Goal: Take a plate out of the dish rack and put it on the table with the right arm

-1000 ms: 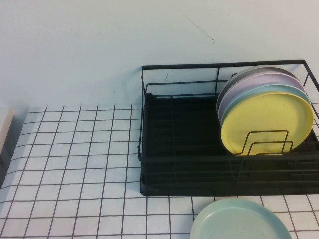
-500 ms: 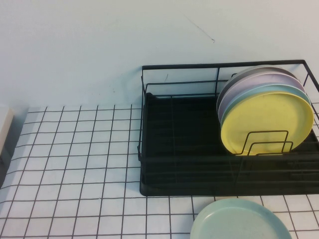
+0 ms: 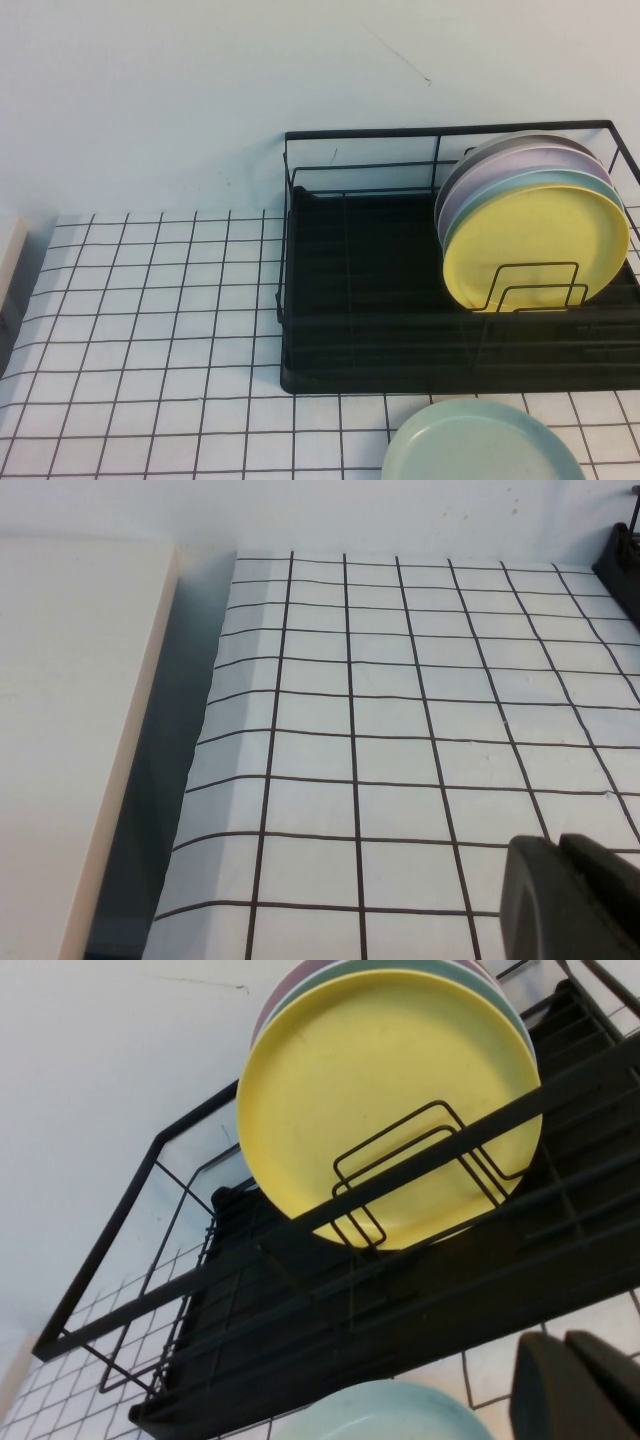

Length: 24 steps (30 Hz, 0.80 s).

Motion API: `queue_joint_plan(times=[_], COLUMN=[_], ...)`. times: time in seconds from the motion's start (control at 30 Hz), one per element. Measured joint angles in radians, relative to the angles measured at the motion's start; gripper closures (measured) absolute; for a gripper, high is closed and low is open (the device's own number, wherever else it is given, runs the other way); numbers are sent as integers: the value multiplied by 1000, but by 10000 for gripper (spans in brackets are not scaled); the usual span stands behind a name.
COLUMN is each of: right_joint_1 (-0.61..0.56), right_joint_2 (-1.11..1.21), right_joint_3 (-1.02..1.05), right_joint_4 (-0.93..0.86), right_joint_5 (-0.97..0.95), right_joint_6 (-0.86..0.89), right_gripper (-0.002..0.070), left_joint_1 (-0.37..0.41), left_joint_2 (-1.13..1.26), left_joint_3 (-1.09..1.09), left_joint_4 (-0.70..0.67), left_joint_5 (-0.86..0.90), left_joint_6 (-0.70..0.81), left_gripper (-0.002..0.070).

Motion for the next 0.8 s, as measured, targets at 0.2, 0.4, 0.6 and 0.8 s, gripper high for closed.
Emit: queue_joint_plan(times=[0.2, 0.4, 0.6, 0.8], right_joint_1=[0, 0, 0, 0], right_joint_2=[0, 0, 0, 86], right_joint_3=[0, 0, -26, -229], right_joint_4=[5, 7, 40, 45], right_joint_5=[2, 6, 40, 87], right_joint_6=[-82, -102, -115, -304], right_gripper=[678, 678, 678, 677], left_joint_1=[0, 0, 0, 0], left_joint_2=[0, 0, 0, 0], left_joint_3=[0, 0, 0, 0], left_joint_4=[0, 0, 0, 0], left_joint_5=[0, 0, 0, 0], left_joint_6=[0, 0, 0, 0], left_gripper=[677, 677, 676, 676])
